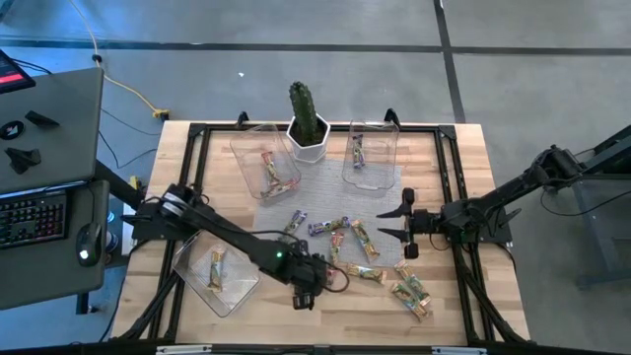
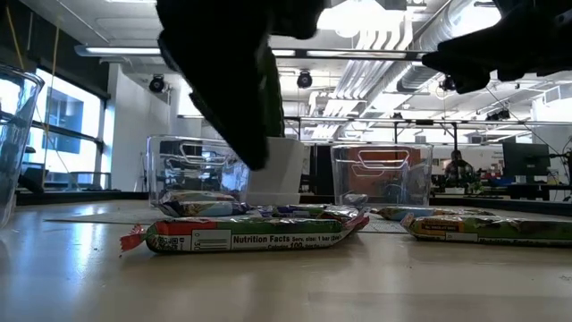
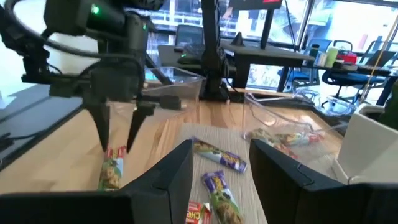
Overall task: Pick and place Granola Bars by type
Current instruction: Put the red granola bar into the top left transparent bin
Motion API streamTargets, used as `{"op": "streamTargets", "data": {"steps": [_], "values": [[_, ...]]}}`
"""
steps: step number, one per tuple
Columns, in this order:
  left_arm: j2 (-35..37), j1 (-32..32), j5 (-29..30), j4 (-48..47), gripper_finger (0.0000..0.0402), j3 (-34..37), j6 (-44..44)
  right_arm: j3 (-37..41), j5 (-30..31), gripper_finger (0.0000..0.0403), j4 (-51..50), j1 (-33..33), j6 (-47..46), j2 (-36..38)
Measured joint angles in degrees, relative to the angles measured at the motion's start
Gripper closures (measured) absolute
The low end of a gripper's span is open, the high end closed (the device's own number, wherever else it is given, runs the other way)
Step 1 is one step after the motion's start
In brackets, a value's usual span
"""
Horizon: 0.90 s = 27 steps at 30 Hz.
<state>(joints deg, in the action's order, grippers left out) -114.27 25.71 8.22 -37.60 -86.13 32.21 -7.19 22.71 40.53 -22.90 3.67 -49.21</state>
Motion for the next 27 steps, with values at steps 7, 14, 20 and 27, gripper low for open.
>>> {"op": "streamTargets", "data": {"steps": [7, 14, 20, 27], "values": [[-2.88, 0.17, -3.69, 1.13, 0.0246, 0.1, 0.68, -0.03, 0.36, 0.0261, -0.36, 0.0, -0.94, -1.22], [-5.62, 0.17, -4.08, 2.61, 0.0246, 0.07, 1.39, -0.03, 0.75, 0.0261, -0.07, 0.0, -1.34, -1.7], [-7.28, 0.15, -4.57, 3.42, 0.0247, -0.24, 3.83, -0.05, 0.75, 0.0261, -0.36, 0.0, -2.23, -1.97], [-7.43, 0.16, -4.2, 3.1, 0.0256, -0.21, 4.13, -0.05, 0.75, 0.0261, -0.21, 0.0, -2.32, -1.97]]}}
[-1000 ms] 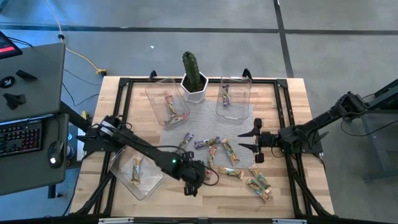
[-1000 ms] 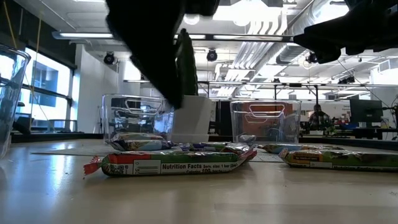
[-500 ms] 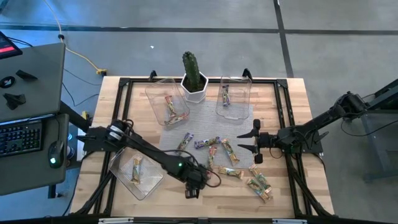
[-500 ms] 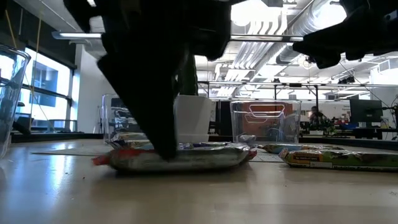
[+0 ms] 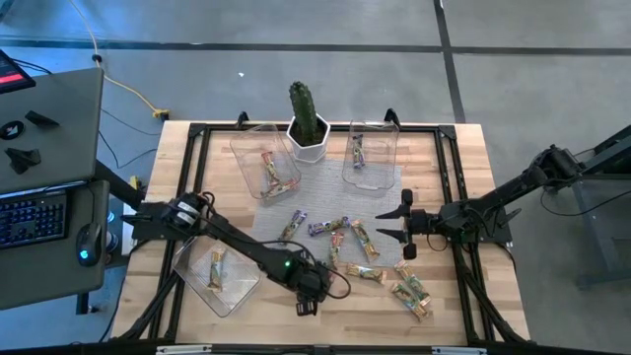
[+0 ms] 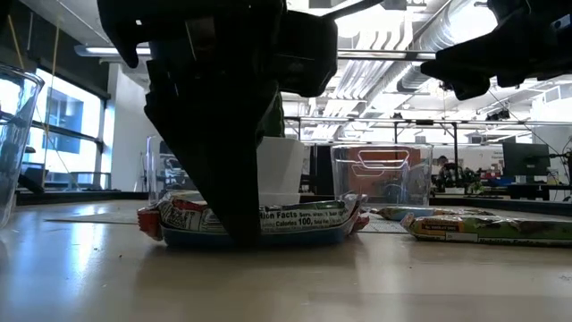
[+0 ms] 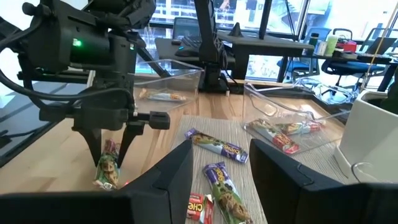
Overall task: Pick and place Granola Bars by type
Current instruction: Put the red granola bar into the top left transparent bin
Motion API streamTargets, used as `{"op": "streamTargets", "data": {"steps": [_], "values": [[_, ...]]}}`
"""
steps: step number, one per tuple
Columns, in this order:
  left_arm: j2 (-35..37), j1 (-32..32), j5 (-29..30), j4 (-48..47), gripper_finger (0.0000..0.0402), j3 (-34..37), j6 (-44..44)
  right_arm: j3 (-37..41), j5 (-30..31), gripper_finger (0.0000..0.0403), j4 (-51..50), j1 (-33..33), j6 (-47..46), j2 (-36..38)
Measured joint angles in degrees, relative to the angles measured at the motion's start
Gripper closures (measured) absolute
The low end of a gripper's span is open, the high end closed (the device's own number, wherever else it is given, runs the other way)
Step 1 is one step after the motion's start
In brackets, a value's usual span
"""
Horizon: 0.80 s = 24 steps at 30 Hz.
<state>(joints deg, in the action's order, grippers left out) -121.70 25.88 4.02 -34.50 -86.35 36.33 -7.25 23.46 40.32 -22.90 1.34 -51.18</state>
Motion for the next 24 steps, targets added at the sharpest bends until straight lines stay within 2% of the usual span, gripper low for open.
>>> {"op": "streamTargets", "data": {"steps": [5, 10, 14, 18, 20, 21, 24], "values": [[-0.07, -0.45, -0.6, -0.44, 0.0284, -0.25, -0.11, 0.0, 0.0, 0.0261, -0.05, 0.0, 0.03, 0.0], [-0.05, -1.14, -0.09, -10.08, 0.0296, -5.08, -1.82, 0.0, 0.0, 0.0261, -0.1, -0.01, 0.05, 0.0], [0.87, -2.36, 5.4, -24.66, 0.0298, -13.48, -3.02, 0.0, 0.0, 0.0261, -0.15, 0.0, 0.04, 0.02], [0.73, -4.11, 14.57, -46.23, 0.0298, -22.74, -2.0, 0.0, -0.02, 0.026, -0.03, -0.01, 0.06, 0.02], [0.89, -5.39, 19.08, -54.03, 0.0299, -26.97, -0.5, 0.0, -0.02, 0.0261, 0.07, -0.02, 0.09, 0.02], [1.08, -6.17, 20.65, -56.71, 0.0299, -28.27, 0.22, 0.0, -0.01, 0.0261, 0.1, -0.02, 0.09, 0.02], [4.44, -8.81, 20.94, -53.28, 0.0299, -28.17, -3.39, 0.0, -0.02, 0.0261, 0.12, -0.01, 0.1, 0.02]]}}
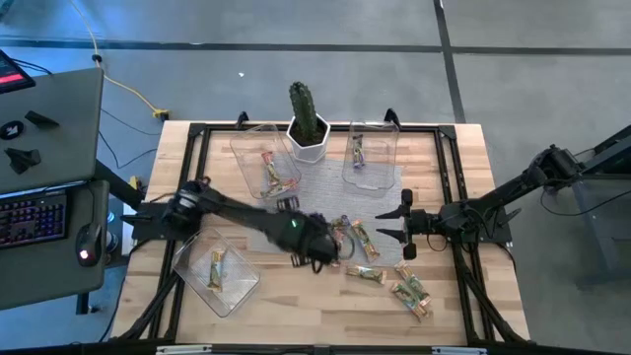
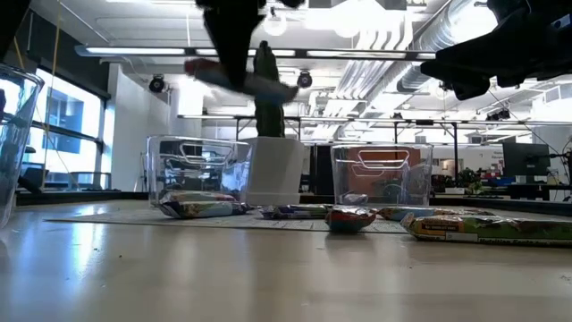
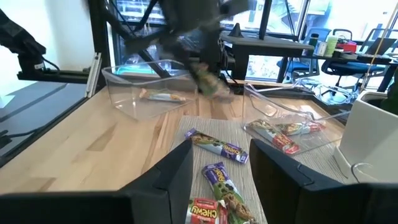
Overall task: Pick and place Granola Bars by type
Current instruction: Put the red granola bar into the top left transparent bin
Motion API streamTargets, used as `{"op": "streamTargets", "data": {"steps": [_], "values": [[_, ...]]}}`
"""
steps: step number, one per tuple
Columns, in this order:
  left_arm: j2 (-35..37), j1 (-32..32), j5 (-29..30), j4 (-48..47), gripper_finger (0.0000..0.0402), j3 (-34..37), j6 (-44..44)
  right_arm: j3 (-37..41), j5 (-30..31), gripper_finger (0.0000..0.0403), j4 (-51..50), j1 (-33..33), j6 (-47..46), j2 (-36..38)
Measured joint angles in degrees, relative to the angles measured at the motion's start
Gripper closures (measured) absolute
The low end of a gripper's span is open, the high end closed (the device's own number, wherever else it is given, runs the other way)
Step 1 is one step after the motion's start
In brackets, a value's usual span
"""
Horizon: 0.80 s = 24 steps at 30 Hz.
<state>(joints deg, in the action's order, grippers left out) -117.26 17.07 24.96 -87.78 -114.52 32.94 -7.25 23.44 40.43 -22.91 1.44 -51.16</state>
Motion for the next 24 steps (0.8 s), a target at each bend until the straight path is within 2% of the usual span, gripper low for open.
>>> {"op": "streamTargets", "data": {"steps": [3, 5, 10, 15, 21, 24], "values": [[3.06, -3.2, 4.25, -2.78, 0.0299, 0.23, 2.19, 0.0, 0.0, 0.0261, 0.05, 0.01, -0.03, 0.01], [5.41, -5.72, 6.75, -0.84, 0.0298, 2.83, 1.34, -0.02, 0.0, 0.0261, 0.16, 0.0, -0.01, -0.04], [8.92, -13.98, 7.53, -2.28, 0.0298, 6.58, 0.13, -0.02, 0.0, 0.0261, 0.14, -0.01, -0.1, -0.11], [9.33, -23.15, 5.67, -1.25, 0.0298, 13.73, -1.7, -0.02, 0.0, 0.0261, 0.06, 0.0, -0.85, -0.11], [9.32, -32.55, -1.7, 9.09, 0.0298, 27.22, -6.23, -0.02, -0.02, 0.0261, -1.24, 0.01, -1.32, -0.71], [9.41, -35.9, -3.18, 11.94, 0.0298, 31.59, -8.18, -0.02, -0.02, 0.0261, -1.24, 0.01, -1.43, -2.11]]}}
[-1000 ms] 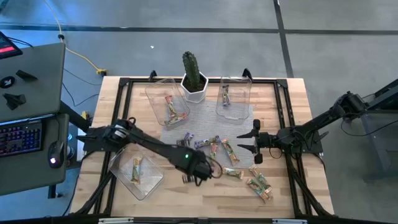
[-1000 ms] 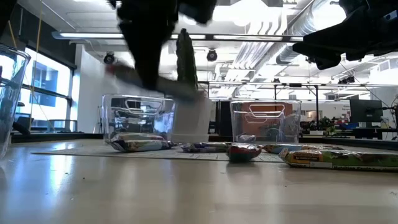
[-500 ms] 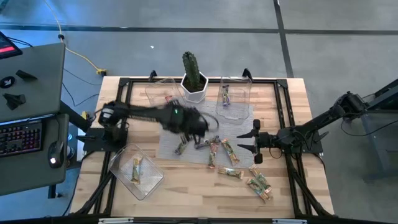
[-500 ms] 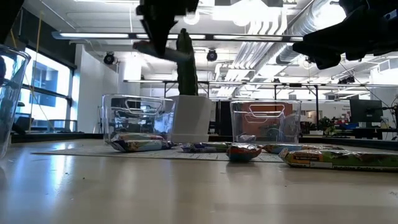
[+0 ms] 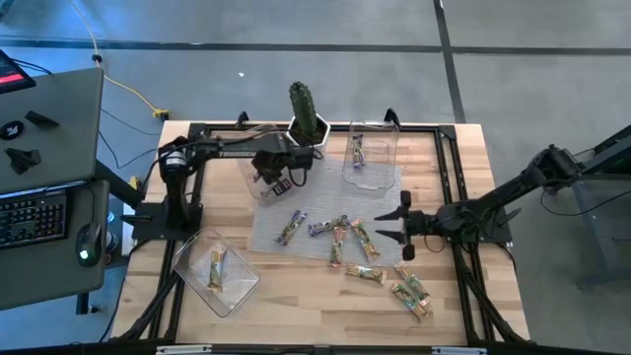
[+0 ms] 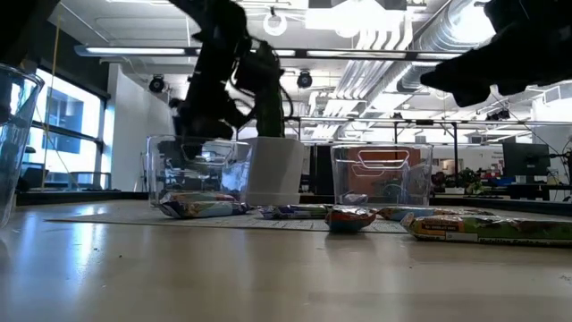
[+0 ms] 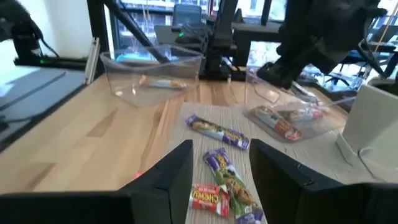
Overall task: Pick and place Granola Bars by type
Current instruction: Put the red granola bar into the top left transparent bin, then put the blue granola bar into the top right transparent bin
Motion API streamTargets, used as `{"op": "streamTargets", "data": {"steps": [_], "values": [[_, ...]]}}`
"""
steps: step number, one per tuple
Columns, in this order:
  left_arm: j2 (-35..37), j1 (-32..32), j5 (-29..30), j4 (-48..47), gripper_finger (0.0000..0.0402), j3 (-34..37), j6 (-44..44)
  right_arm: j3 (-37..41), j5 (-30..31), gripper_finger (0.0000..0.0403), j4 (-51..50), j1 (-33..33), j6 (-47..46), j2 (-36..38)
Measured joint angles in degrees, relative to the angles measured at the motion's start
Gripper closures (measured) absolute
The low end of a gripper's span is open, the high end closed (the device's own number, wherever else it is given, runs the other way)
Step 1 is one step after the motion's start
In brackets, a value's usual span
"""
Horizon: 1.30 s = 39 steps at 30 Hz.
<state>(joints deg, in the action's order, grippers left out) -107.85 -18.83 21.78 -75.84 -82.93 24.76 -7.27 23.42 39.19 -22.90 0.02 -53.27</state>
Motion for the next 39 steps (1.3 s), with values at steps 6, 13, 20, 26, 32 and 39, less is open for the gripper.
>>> {"op": "streamTargets", "data": {"steps": [6, 13, 20, 26, 32, 39], "values": [[-0.26, -3.19, -1.63, 2.87, 0.0298, 2.57, -3.19, 0.0, 0.7, 0.0261, 3.23, 0.0, -0.03, -3.86], [-0.02, -2.83, -4.63, 4.23, 0.0298, 2.38, -5.53, -1.79, -0.44, 0.026, 6.57, 0.0, 3.43, -9.43], [-0.02, -2.4, -1.58, -4.08, 0.0298, -1.58, -5.4, -14.33, 0.85, 0.0261, -0.49, 0.02, 8.34, -19.87], [0.04, -1.22, 4.57, -14.58, 0.0298, -12.42, -2.72, -34.11, 5.08, 0.0261, -29.23, 2.68, 7.51, -30.73], [2.32, 2.43, 4.92, -12.96, 0.0298, -26.24, -6.97, -50.71, -2.09, 0.0261, -46.5, 9.14, 5.11, -42.19], [4.09, 8.26, 5.41, -12.34, 0.0298, -40.32, -15.02, -64.39, -9.73, 0.026, -58.18, 15.56, 5.08, -53.46]]}}
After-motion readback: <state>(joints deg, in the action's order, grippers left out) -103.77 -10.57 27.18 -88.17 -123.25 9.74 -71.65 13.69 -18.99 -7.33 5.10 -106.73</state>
